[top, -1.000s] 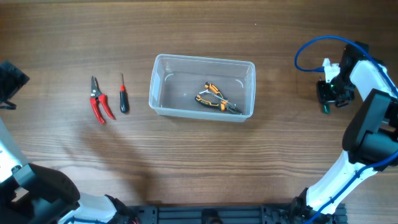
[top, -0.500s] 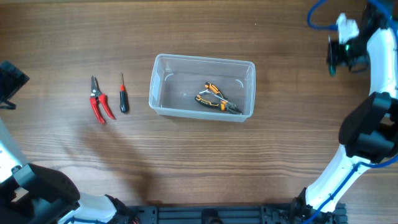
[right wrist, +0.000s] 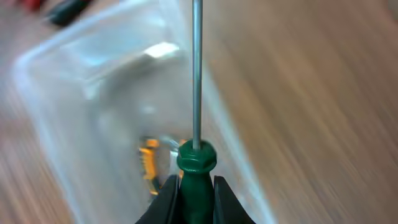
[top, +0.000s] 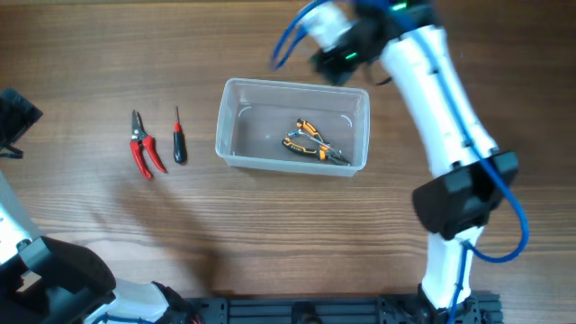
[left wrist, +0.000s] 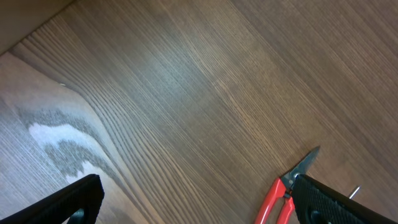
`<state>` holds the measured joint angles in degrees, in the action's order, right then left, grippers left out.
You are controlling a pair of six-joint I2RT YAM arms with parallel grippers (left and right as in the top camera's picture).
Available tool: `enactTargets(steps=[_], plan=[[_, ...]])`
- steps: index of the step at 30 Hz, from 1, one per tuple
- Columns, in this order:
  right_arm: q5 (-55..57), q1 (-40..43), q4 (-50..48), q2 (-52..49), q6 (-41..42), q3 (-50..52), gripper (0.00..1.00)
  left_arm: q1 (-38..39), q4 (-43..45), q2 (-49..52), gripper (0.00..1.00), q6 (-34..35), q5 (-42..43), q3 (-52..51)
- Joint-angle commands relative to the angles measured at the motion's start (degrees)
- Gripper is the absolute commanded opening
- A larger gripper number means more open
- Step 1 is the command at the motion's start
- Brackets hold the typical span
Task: Pack container
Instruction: 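Place the green screwdriver into the container and withdraw right arm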
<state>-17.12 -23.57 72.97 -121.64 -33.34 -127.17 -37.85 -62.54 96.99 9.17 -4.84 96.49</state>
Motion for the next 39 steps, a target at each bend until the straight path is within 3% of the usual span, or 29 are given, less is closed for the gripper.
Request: enactTargets(steps=[1, 5, 13, 17, 18, 19, 20, 23, 26, 32, 34, 36, 39], plan=[[3.8, -6.1, -0.1, 1.9, -5.8, 0.6, 0.05, -0.3, 0.1, 0.6, 1.0, 0.7, 0.0, 0.8], [7.5, -8.7, -3.6, 1.8, -7.2, 7.5, 0.04, -0.3, 0.1, 0.6, 1.0, 0.7, 0.0, 0.8], [10.1, -7.4, -18.6, 1.8, -7.0, 31.8, 0.04, -0.3, 0.1, 0.6, 1.0, 0.7, 0.0, 0.8], [10.1, -7.3, -23.3, 1.8, -5.3, 37.6, 0.05, -0.3, 0.1, 0.6, 1.0, 0.7, 0.0, 0.8], [10.1, -7.3, -24.1, 1.8, -5.0, 38.5, 0.1, -0.3, 0.1, 0.6, 1.0, 0.7, 0.0, 0.8], [10.1, -7.3, -24.4, 1.8, -4.0, 38.9, 0.4, -0.3, 0.1, 0.6, 1.0, 0.7, 0.0, 0.8], [10.1, -7.3, -24.6, 1.8, -4.0, 38.9, 0.47, -0.3, 0.1, 0.6, 1.0, 0.7, 0.0, 0.8], [10.1, -7.3, -24.9, 1.9, -1.2, 37.4, 0.56, -0.3, 0.1, 0.6, 1.0, 0.7, 0.0, 0.8], [9.6, -7.3, -23.8, 2.3, 3.5, 31.8, 0.58, -0.3, 0.1, 0.6, 1.0, 0.7, 0.0, 0.8], [18.3, -5.4, -16.3, 3.0, 8.1, 12.6, 0.68, -0.3, 0.1, 0.6, 1.0, 0.7, 0.0, 0.8], [24.5, -2.7, -14.9, 3.0, 12.8, 9.6, 0.81, -0.3, 0.1, 0.6, 1.0, 0.7, 0.0, 0.8], [27.8, 2.1, -13.7, 3.0, 20.5, 9.3, 0.81, -0.3, 0.1, 0.6, 1.0, 0.7, 0.0, 0.8], [27.5, 11.5, -9.6, 2.9, 32.4, 9.4, 0.94, -0.3, 0.1, 0.6, 1.0, 0.7, 0.0, 0.8]])
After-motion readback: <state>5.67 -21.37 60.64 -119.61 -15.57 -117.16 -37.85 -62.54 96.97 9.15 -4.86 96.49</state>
